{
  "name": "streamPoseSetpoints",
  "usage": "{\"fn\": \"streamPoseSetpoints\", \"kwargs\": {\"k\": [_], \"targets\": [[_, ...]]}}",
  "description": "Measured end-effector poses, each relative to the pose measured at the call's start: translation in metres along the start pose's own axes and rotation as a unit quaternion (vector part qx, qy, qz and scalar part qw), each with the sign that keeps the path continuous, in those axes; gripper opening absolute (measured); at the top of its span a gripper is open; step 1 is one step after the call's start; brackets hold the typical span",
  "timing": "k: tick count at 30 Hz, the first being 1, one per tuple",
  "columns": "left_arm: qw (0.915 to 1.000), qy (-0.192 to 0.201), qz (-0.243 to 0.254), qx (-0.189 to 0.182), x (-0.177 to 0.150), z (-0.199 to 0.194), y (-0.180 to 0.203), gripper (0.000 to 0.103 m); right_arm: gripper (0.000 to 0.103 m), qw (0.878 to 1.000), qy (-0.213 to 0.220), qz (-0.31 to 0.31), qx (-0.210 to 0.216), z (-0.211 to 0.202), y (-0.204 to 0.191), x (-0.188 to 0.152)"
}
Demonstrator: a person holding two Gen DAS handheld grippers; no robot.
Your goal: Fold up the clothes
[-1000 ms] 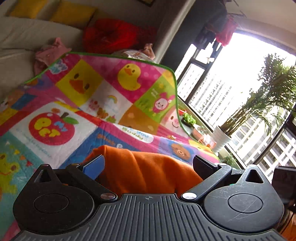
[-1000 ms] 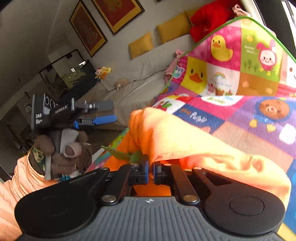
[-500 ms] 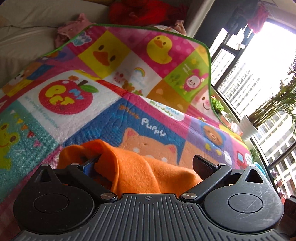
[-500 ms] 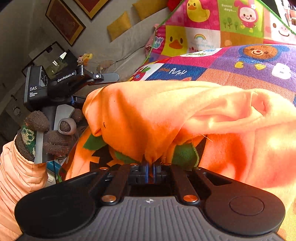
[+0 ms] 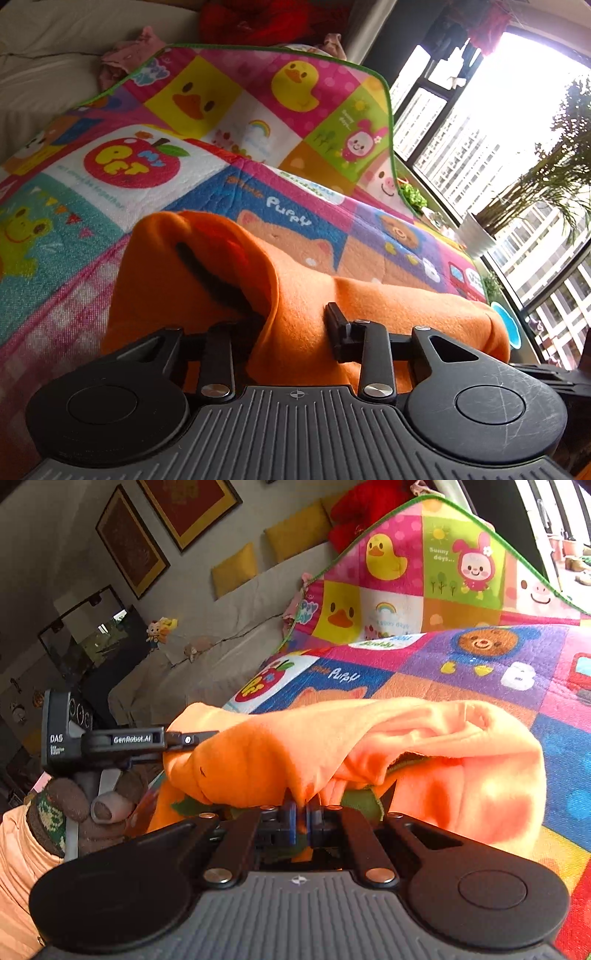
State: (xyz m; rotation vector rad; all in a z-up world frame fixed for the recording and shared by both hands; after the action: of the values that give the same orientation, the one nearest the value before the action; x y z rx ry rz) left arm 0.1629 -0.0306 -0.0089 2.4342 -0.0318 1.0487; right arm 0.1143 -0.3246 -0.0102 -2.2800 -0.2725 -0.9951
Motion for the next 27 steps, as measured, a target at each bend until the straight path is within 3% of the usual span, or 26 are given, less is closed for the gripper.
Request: {"fn": "streamPoseSetpoints", "kwargs": {"k": [5, 10, 12, 14, 17, 23, 27], "targets": [[0.9987, -0.021, 0.030, -0.036, -0.044, -0.032, 0.019, 0.030, 0.004, 1.000, 0.001, 0.013, -0.012, -0.028, 0.001, -0.018], [0.9972, -0.053, 0.040, -0.034, -0.079, -0.034, 0.018, 0.030, 0.009, 0.998, -0.013, 0.032, -0.047, -0.044, 0.010, -0.036], [0.9973, -0.054, 0.035, -0.034, -0.081, -0.033, 0.014, 0.031, 0.023, 0.999, 0.005, 0.020, -0.050, -0.059, 0.007, -0.032], [0.9974, -0.055, 0.030, -0.035, -0.080, -0.032, 0.011, 0.032, 0.048, 0.998, 0.035, 0.000, -0.053, -0.075, 0.002, -0.023], [0.9972, -0.058, 0.032, -0.036, -0.080, -0.030, 0.011, 0.034, 0.049, 0.995, 0.084, -0.027, -0.054, -0.089, -0.008, -0.004], [0.9970, -0.060, 0.039, -0.030, -0.080, -0.033, 0.015, 0.036, 0.049, 0.994, 0.041, -0.058, -0.077, -0.029, -0.013, -0.017], [0.9971, -0.042, 0.057, -0.030, -0.073, -0.051, 0.024, 0.046, 0.051, 0.992, 0.013, -0.081, -0.092, 0.011, -0.017, -0.027]]}}
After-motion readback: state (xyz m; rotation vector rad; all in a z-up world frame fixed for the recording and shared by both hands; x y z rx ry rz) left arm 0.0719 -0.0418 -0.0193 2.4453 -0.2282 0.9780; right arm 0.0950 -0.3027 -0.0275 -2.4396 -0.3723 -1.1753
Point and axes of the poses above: each gripper's, at about its wrist camera, not at the fingertips, and z roughly the way its jaws point, y to its right, x to its top, the point moved 4 cm from there along z, roughly the way its jaws point, and after that the axes turned 1 degree about y, right-handed, at the moved point
